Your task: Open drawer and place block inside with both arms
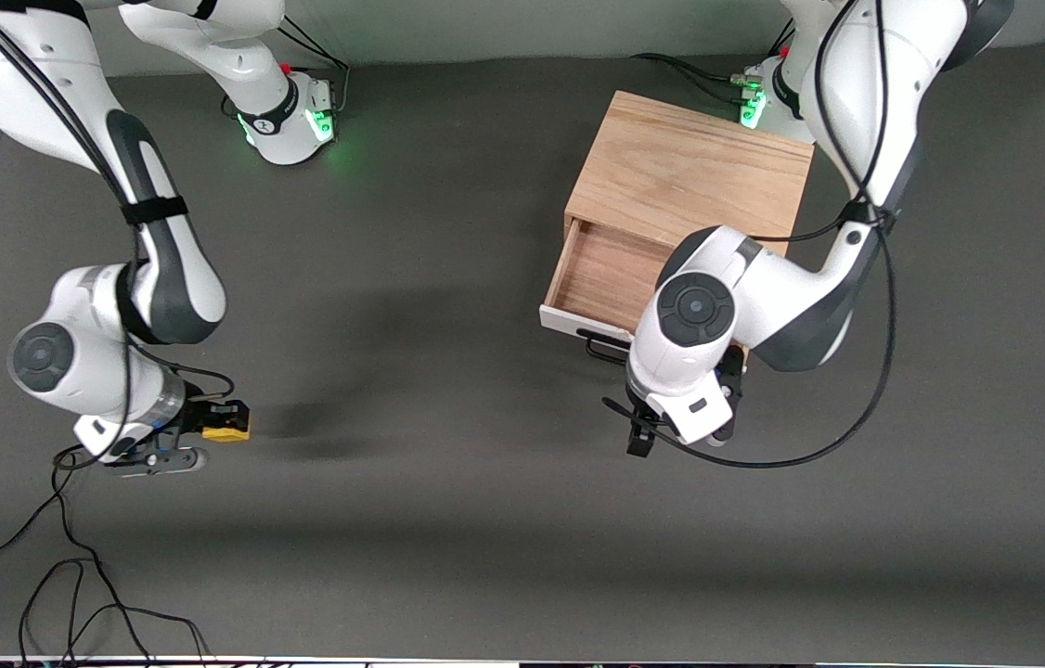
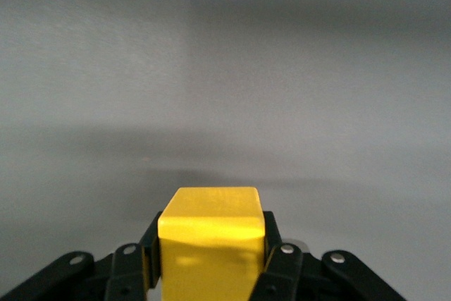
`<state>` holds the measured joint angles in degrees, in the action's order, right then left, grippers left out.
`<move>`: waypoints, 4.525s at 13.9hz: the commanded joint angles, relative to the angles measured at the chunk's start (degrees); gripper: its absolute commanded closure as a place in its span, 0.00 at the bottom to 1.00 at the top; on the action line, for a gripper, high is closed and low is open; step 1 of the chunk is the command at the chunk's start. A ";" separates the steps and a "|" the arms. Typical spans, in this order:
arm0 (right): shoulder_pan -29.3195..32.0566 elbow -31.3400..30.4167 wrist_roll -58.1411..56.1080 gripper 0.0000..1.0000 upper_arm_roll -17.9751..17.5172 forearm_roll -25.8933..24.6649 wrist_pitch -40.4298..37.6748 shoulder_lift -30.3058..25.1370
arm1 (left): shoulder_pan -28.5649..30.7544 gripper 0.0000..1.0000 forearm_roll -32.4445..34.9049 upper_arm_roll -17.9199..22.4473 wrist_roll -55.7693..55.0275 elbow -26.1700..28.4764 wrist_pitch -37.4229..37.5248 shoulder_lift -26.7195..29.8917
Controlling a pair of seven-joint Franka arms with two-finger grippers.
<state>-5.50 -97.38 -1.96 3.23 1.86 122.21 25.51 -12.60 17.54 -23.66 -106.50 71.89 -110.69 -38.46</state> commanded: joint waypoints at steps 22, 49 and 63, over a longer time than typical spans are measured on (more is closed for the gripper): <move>-25.78 38.85 64.08 0.59 -28.01 -8.08 -15.43 13.24 | 32.28 0.00 -9.80 0.54 100.35 14.49 24.14 30.36; -34.06 35.51 82.29 0.00 -28.01 -24.45 -6.37 24.77 | 11.98 0.00 -14.20 21.37 105.62 20.40 17.96 36.09; -9.11 25.00 64.39 0.00 -27.75 -9.95 -21.93 -0.78 | 10.05 0.00 -16.31 24.89 108.26 19.61 20.25 36.44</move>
<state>-18.06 -63.98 67.58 -24.71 -9.63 99.88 30.48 -1.46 1.79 0.18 0.51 91.83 -92.07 -3.04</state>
